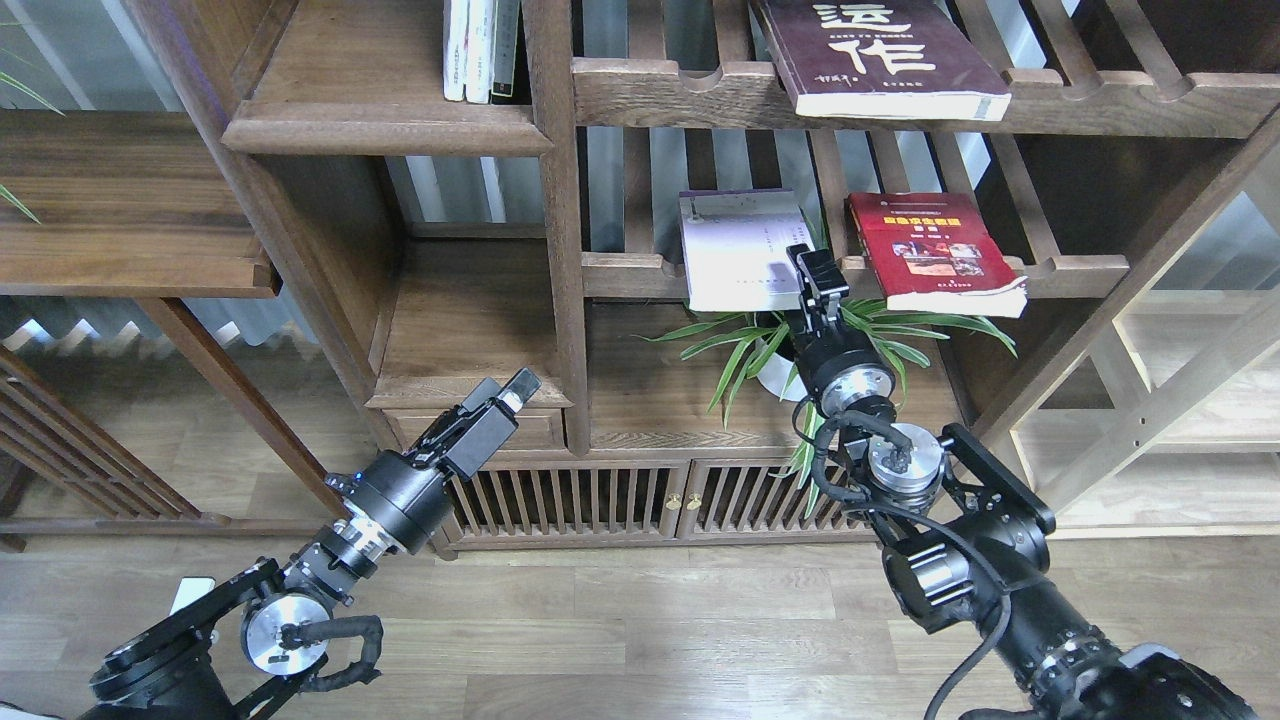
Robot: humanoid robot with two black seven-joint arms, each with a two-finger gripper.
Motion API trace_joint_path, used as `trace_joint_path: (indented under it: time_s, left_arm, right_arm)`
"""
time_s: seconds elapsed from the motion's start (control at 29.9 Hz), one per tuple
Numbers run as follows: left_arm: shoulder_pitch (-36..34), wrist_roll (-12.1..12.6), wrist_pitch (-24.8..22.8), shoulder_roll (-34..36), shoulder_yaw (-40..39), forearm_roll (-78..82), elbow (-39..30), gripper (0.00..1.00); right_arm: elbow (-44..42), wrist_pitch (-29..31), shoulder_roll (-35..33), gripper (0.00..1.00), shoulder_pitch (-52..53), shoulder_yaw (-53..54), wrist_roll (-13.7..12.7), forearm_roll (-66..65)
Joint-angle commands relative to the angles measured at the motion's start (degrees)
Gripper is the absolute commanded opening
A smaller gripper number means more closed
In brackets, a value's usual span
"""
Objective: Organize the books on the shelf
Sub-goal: 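Reach the right gripper to the white book's edge on the middle shelf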
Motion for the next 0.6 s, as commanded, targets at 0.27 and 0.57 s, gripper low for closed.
trace_joint_path:
  time_s: [0.27, 0.57]
  left_arm:
    - [1.2, -0.3, 0.0, 0.0, -0.2, 0.0, 0.4, 0.99]
    - [1.4, -0.7, 0.0, 0.0, -0.5, 0.0, 0.4, 0.99]
  right_arm:
    - [-2.6, -0.1, 0.0, 0.82, 2.4, -1.6, 1.0, 0.3]
    - [-3.2, -1.4, 0.0, 0.83, 4.1, -3.8, 2.3, 1.5]
